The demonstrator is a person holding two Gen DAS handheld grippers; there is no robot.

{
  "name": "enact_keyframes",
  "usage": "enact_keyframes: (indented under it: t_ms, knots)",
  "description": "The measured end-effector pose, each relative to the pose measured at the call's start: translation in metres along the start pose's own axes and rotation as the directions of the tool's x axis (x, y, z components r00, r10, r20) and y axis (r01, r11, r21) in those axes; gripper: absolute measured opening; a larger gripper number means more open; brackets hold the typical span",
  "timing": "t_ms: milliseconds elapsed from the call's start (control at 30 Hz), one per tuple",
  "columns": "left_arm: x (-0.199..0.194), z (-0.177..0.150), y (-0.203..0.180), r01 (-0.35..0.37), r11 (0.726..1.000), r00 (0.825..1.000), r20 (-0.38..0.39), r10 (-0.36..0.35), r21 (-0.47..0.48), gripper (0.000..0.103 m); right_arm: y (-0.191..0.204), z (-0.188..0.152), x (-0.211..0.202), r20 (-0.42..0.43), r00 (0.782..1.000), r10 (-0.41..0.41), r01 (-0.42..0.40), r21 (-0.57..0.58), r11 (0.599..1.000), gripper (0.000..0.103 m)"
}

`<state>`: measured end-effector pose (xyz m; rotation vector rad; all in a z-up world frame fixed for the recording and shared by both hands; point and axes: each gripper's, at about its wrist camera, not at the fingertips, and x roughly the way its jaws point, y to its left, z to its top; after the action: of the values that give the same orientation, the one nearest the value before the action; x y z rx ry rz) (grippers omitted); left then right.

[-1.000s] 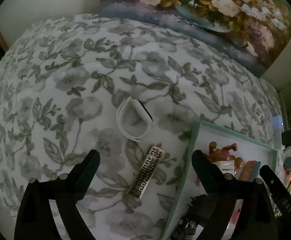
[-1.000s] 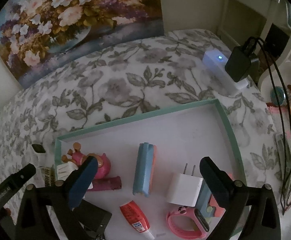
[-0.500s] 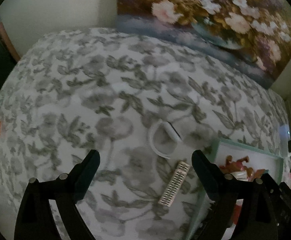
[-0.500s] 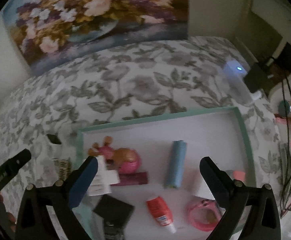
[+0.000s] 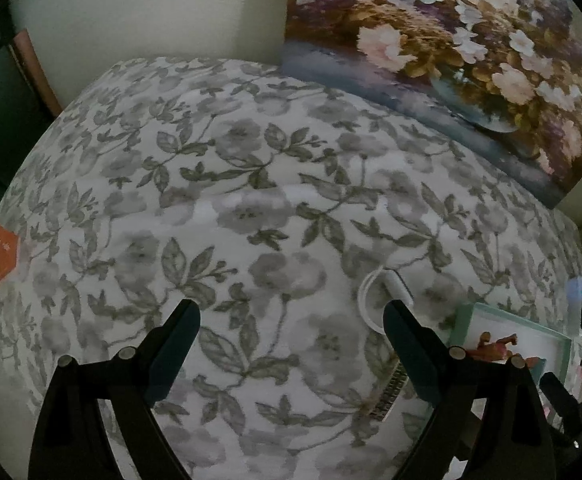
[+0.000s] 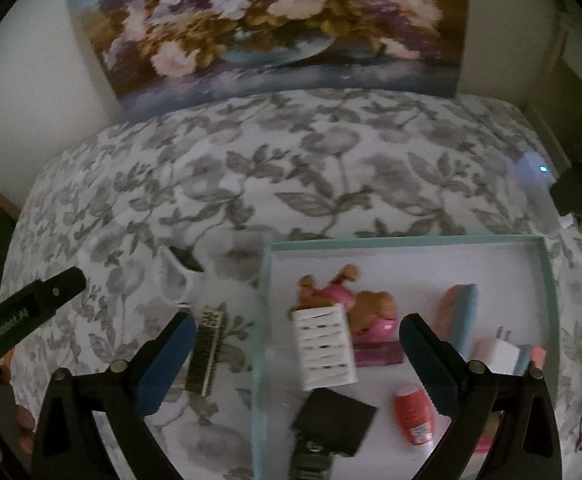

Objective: Organize rigid objects
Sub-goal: 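Move both tools back over the white watch band and patterned bar, then grasp the white watch band with the left tool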

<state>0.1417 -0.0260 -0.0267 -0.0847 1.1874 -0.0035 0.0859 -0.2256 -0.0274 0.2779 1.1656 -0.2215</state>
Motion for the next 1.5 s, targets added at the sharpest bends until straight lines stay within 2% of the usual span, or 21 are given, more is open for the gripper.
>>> enact_keyframes:
  t_ms: [367,733,1167,1500]
  knots:
    - [0.013,0.005,0.030,-0.015,1.000,0.999,-0.032,0.015,-0.023,0.093,0.039,-0.002,0.016,-0.024,1.000,0.016,-0.018,-0.067,0.998,0.103]
    - [0.027,0.005,0.038,0.000,1.000,0.998,-0.068,-0.002,-0.025,0.093,0.054,-0.006,0.025,-0.037,0.999,-0.001,-0.003,-0.100,0.995,0.103]
    - [0.047,0.012,-0.002,0.060,0.998,0.994,-0.089,-0.060,0.000,0.093,0.038,0.008,0.030,-0.012,1.000,-0.001,0.000,-0.078,0.997,0.103]
    - [0.066,0.017,-0.033,0.123,0.991,0.987,-0.114,-0.117,0.053,0.093,-0.001,0.030,0.027,0.042,0.996,-0.081,0.082,-0.030,0.996,0.103]
